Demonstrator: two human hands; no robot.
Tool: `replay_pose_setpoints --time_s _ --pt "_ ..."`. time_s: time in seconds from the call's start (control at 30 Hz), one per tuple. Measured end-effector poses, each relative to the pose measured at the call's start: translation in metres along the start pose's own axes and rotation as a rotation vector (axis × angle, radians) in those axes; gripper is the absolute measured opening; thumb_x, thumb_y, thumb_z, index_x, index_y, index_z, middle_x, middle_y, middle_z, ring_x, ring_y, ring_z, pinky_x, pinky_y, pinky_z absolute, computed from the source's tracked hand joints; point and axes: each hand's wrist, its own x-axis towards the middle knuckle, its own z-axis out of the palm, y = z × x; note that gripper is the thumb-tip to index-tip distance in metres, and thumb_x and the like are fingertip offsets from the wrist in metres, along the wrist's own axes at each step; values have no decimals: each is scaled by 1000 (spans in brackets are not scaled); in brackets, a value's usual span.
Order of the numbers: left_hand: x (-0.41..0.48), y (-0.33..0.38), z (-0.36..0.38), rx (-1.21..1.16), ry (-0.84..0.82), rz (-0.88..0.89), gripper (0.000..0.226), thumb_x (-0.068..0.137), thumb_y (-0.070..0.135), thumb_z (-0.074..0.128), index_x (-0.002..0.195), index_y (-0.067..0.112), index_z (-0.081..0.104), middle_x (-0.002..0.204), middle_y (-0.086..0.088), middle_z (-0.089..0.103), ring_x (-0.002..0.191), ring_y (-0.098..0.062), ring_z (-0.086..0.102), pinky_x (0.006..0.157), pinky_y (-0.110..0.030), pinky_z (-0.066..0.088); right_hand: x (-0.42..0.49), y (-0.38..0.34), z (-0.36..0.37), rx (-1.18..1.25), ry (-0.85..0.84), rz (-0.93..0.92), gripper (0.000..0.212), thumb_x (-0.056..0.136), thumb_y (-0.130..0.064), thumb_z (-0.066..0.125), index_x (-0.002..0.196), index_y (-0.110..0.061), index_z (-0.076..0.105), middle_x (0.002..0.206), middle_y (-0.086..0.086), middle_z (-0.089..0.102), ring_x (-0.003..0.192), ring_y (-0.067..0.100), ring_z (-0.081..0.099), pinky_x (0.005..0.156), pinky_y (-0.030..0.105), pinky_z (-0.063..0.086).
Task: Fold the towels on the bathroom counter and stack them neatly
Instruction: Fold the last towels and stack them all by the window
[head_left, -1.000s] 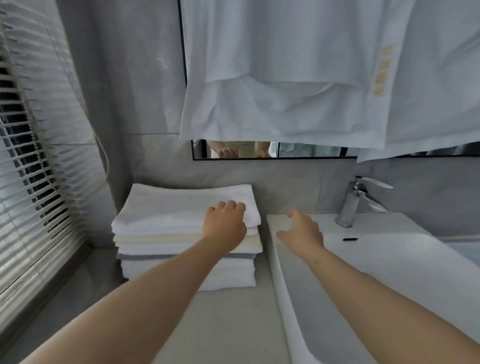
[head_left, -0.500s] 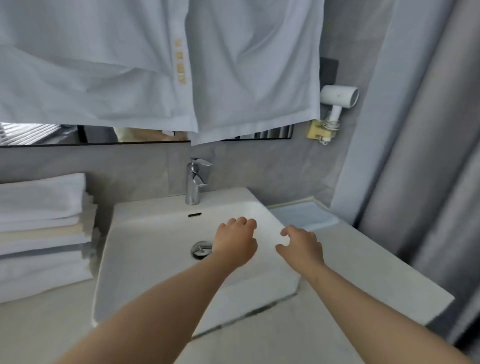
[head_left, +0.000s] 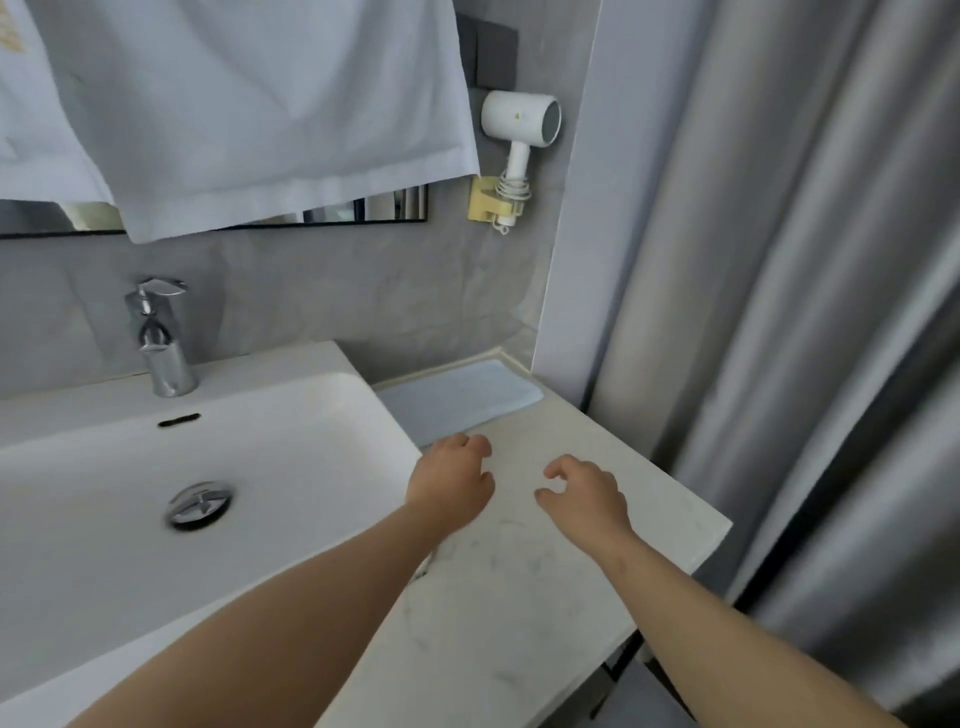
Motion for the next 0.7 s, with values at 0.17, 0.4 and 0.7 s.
replay_pose_setpoints --time_s 0.17,0.4,0.7 --pt "59 4 29 11 -23 -12 38 94 27 45 132 20 47 132 -3 49 120 -22 47 95 -32 44 60 32 -3 2 -27 29 27 91 -30 53 117 -23 54 123 -2 53 115 20 45 91 29 37" --pt "121 -3 50 42 -90 -142 37 95 27 44 131 19 46 128 -4 50 117 -24 48 90 -33 43 129 52 5 26 -113 16 26 91 -29 52 117 -22 54 123 -1 53 115 19 45 91 30 38" --pt "165 -29 72 -7 -102 -424 37 94 22 44 130 17 45 129 -7 50 118 -26 47 92 -35 44 217 68 36 46 -273 -50 29 91 -28 52 118 -21 54 125 1 53 113 20 50 88 30 44"
